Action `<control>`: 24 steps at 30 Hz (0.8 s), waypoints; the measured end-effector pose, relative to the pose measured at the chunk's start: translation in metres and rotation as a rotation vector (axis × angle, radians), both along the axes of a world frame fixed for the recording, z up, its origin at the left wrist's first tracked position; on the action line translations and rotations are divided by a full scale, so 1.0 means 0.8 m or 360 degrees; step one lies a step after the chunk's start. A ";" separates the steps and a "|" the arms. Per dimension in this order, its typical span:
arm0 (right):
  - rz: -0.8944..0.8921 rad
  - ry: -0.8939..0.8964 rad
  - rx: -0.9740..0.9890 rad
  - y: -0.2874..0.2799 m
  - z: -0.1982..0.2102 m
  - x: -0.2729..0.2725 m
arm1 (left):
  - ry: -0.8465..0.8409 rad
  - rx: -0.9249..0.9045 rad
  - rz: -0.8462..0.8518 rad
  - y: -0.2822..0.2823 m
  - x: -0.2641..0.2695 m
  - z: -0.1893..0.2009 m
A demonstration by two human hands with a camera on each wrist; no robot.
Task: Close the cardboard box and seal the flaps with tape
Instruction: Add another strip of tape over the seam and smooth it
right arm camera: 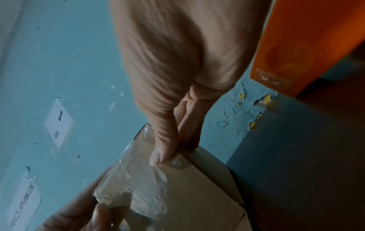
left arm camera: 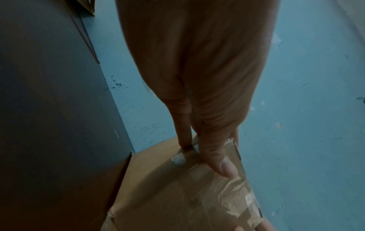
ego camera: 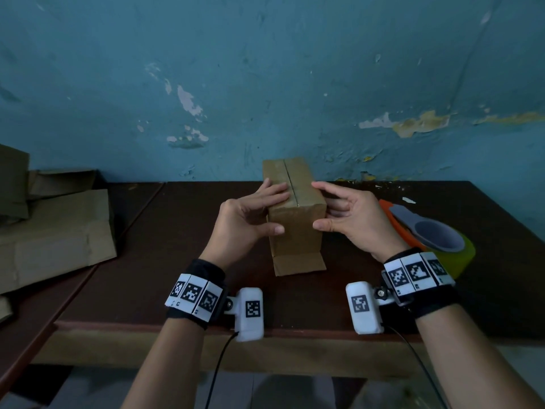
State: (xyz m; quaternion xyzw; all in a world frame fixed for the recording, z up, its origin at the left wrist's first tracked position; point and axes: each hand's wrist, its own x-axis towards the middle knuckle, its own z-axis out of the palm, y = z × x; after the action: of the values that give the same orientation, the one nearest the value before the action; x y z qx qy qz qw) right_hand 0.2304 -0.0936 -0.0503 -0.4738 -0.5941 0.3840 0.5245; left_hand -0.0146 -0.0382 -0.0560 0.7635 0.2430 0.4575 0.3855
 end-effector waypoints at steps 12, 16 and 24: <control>0.0015 -0.0047 0.0007 -0.003 0.004 -0.001 | 0.0025 0.0029 0.0035 -0.001 0.002 0.000; -0.0013 -0.0074 0.0023 -0.003 0.005 -0.003 | 0.0082 -0.0043 -0.0072 0.006 -0.007 0.000; 0.0054 -0.0086 -0.0034 -0.005 0.007 0.004 | 0.0059 -0.0050 -0.0030 0.001 -0.002 0.001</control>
State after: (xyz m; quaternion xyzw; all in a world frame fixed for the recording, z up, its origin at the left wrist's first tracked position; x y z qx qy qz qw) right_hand 0.2334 -0.0979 -0.0445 -0.4795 -0.6118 0.3863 0.4965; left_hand -0.0166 -0.0375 -0.0555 0.7680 0.2501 0.4359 0.3971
